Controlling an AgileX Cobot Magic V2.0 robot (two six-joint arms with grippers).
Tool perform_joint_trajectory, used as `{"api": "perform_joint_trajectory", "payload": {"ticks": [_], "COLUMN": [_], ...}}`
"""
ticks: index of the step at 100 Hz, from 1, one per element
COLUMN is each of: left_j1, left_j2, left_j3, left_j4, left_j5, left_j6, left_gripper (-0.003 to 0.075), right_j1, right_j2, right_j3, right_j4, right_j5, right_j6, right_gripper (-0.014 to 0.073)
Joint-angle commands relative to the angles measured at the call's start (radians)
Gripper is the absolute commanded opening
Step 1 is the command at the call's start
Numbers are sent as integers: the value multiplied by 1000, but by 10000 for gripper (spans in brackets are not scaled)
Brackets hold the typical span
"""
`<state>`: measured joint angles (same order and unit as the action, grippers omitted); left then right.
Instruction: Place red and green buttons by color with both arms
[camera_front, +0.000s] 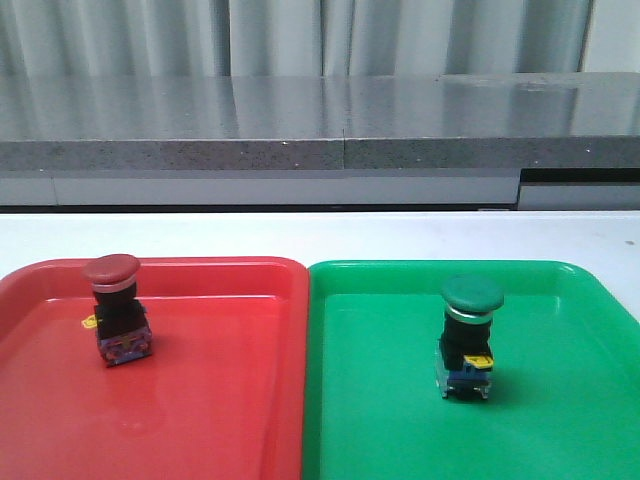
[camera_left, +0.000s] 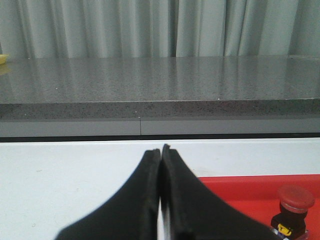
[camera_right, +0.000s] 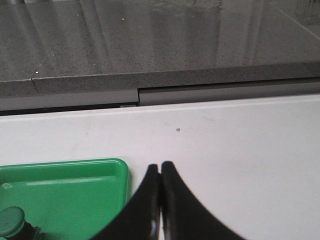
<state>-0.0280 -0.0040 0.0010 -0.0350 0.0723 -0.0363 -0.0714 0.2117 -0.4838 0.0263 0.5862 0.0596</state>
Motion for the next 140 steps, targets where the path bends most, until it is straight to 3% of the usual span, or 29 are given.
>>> {"api": "perform_joint_trajectory", "payload": {"ticks": [1,14,49,72,89,140], "left_j1": [1,1,1,1,1,1], "left_j2": [-33,-33,-33,-33,-33,-33], "left_j3": [12,12,12,12,12,12], "left_j4": [-10,-10,-10,-10,-10,-10], "left_j5": [-85,-85,-85,-85,-85,-85], "left_j6": [0,0,0,0,0,0], "left_gripper": [-20,-20,-20,-20,-20,-20], "right_j1": [4,4,4,4,6,6], "right_j2": [-31,-84,-247,-244,-245,-245], "right_j3": [7,82,331,497,494,494], "right_j4": [-14,-20,-26,-50,-101,-100], "right_j5": [-88,-148,-474,-707,-634,-638], "right_j6": [-3,-3,-4,35,76,76], "right_gripper": [-54,-54,-54,-54,-54,-54]}}
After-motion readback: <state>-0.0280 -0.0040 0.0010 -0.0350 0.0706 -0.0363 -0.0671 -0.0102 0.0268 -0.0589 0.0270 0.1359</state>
